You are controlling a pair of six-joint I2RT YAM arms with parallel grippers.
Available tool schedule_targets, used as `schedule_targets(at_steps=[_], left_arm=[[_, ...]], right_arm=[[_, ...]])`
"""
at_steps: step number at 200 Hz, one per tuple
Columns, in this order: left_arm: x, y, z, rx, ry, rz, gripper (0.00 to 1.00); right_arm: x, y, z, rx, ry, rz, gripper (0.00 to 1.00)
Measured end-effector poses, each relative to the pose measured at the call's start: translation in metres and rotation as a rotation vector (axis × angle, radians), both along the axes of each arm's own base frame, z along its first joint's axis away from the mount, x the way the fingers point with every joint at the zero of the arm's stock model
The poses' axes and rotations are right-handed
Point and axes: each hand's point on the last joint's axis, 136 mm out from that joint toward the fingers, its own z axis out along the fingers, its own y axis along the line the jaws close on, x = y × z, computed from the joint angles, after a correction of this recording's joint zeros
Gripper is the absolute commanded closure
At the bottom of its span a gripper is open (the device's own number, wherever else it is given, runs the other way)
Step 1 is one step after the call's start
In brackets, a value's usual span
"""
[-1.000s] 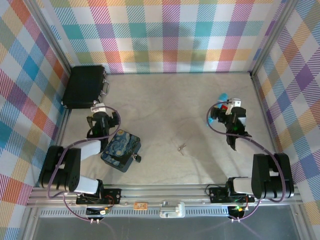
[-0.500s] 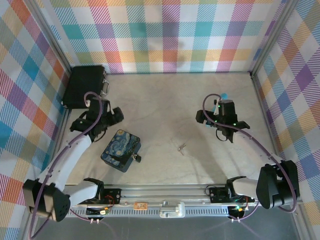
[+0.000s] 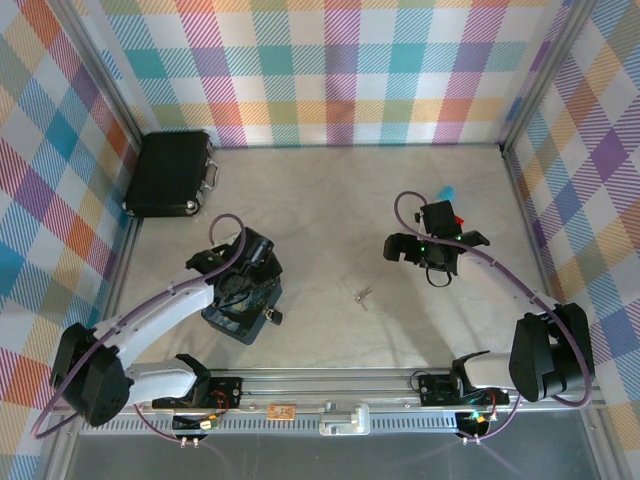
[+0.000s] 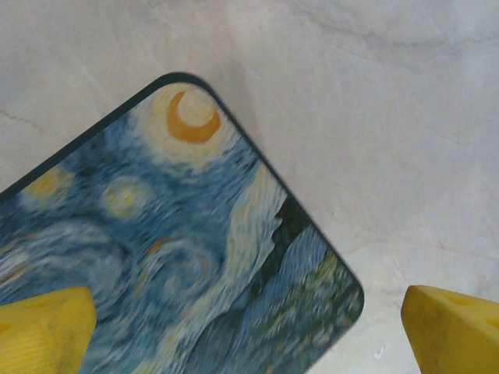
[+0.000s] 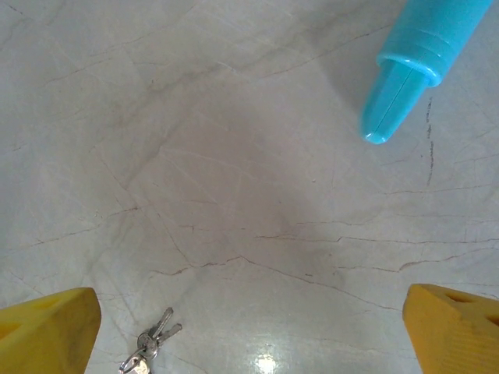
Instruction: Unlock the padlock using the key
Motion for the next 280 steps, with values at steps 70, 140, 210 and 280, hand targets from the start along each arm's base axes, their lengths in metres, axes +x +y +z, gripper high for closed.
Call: schedule_targets(at_steps=[70, 140, 210, 280], left_arm=[[0.064, -0.029, -0.011, 0.057, -0.114, -0.026, 0.0], [0.169, -0.114, 0.003, -0.04, -0.272, -0.126, 0.0], [0.217, -0.176, 0.015, -0.043, -0.333, -0.385, 0.0], [0.191, -0.124, 0.077, -0.106, -0.377, -0.368, 0.0]], right_arm=[[-0.001, 0.0, 0.01, 0.013, -0.03, 0.001, 0.01], [-0.008, 0.023, -0.012, 0.096, 0.058, 0.072, 0.25], [-0.056, 0.073, -0.038, 0.094, 0.161, 0.185, 0.32], [-0.082, 0.101, -0.082, -0.075, 0.254, 0.215, 0.34]])
